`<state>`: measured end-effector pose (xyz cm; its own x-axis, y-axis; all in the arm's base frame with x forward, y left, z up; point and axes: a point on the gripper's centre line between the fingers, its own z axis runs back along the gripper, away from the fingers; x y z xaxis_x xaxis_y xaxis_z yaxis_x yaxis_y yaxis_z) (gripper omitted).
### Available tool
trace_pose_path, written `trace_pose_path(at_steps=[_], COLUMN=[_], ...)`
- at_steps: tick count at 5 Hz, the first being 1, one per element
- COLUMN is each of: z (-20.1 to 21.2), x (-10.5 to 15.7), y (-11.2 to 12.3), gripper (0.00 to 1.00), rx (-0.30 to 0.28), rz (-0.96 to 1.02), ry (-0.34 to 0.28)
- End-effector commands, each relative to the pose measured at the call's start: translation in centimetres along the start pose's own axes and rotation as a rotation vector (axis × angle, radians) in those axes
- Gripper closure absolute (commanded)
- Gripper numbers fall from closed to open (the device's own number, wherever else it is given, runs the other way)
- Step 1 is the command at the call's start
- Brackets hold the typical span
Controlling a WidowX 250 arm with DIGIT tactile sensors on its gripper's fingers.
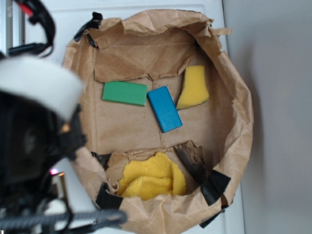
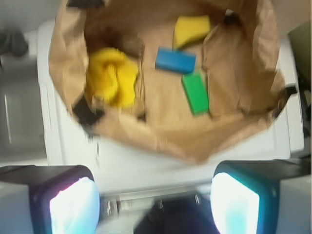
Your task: Grab the green sponge.
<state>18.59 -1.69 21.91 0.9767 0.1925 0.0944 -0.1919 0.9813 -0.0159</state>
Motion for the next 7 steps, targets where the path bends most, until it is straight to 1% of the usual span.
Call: trace_pose_path(at_steps=[1,2,3,4,6,7], z=[1.2,1.2,-1.9,-4.6,-9.9,-13.1], x=[0.7,0.7,3.8,6.4,10.7,12.8], y=[0.3,0.3,0.4,0.8,1.8,3.4], gripper=[0.0,0.0,0.0,0.0,0.0,0.0], rx=[-0.01,-0.01,-0.033,-0.045,-0.007,0.069], rz=[0.013,0.013,0.069,0.113,0.2,0.269], ry=[-0.046,-0.046,-0.054,-0.104,-0.151,-0.123])
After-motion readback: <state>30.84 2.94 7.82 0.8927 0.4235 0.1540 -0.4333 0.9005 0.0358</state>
